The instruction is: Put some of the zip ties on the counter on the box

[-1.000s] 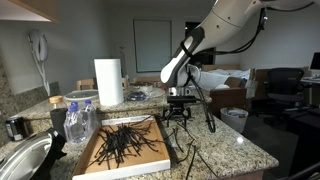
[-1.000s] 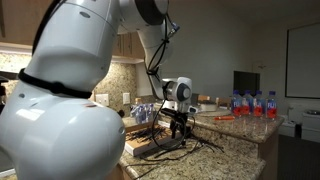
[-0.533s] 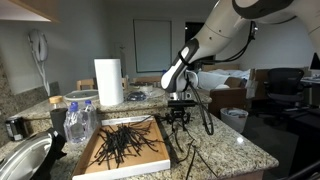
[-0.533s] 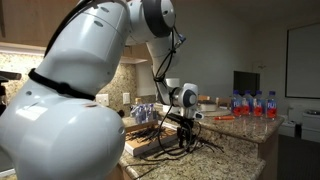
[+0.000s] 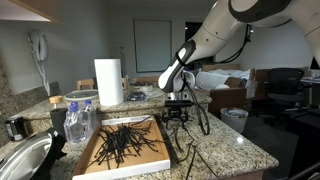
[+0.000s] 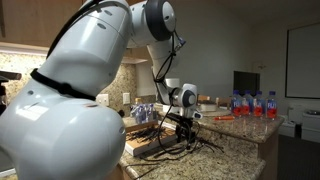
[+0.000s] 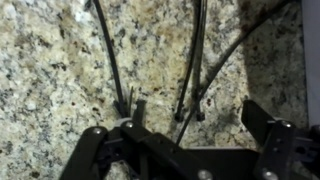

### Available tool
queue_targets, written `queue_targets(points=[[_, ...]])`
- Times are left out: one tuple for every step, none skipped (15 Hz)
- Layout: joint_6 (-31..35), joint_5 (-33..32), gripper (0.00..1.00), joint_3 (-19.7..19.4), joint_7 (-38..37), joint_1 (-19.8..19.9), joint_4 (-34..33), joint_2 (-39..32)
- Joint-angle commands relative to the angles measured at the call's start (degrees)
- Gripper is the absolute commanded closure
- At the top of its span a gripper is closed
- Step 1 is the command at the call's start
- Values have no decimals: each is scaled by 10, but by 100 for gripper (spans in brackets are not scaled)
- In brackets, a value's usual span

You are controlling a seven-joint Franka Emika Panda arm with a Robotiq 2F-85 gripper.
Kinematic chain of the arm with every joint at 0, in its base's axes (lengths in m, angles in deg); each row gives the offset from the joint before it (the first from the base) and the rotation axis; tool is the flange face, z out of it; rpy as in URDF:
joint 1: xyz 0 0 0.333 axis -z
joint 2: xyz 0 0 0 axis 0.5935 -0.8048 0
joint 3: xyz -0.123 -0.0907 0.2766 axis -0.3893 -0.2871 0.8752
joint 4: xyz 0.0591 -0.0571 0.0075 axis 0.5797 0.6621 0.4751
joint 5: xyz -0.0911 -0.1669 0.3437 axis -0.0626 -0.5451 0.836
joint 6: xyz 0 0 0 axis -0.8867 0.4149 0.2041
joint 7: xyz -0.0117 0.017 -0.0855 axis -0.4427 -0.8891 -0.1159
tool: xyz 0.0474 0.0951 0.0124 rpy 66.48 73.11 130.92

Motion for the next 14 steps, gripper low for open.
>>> queue_targets(points=[[-7, 9, 25, -1, -12, -4, -10, -9], [-7, 9, 28, -1, -12, -5, -10, -10], [-7, 8, 35, -1, -13, -5, -9, -10], [-5, 9, 42, -1, -12, -5, -9, -10], [-5, 8, 48, -1, -13, -6, -11, -9], [-4, 8, 54, -1, -14, -7, -11, -9], [0, 7, 59, -1, -15, -8, -10, -7], [0, 7, 67, -2, -15, -7, -10, -6], [0, 6, 73, -2, -16, -7, -9, -5], [1, 5, 80, -4, -17, -8, -9, -6], [1, 5, 87, -4, -18, -8, -9, -6], [1, 5, 91, -5, -18, -8, -8, -6], [2, 4, 94, -6, -19, -8, -7, -7], [2, 4, 94, -6, -20, -8, -7, -7]])
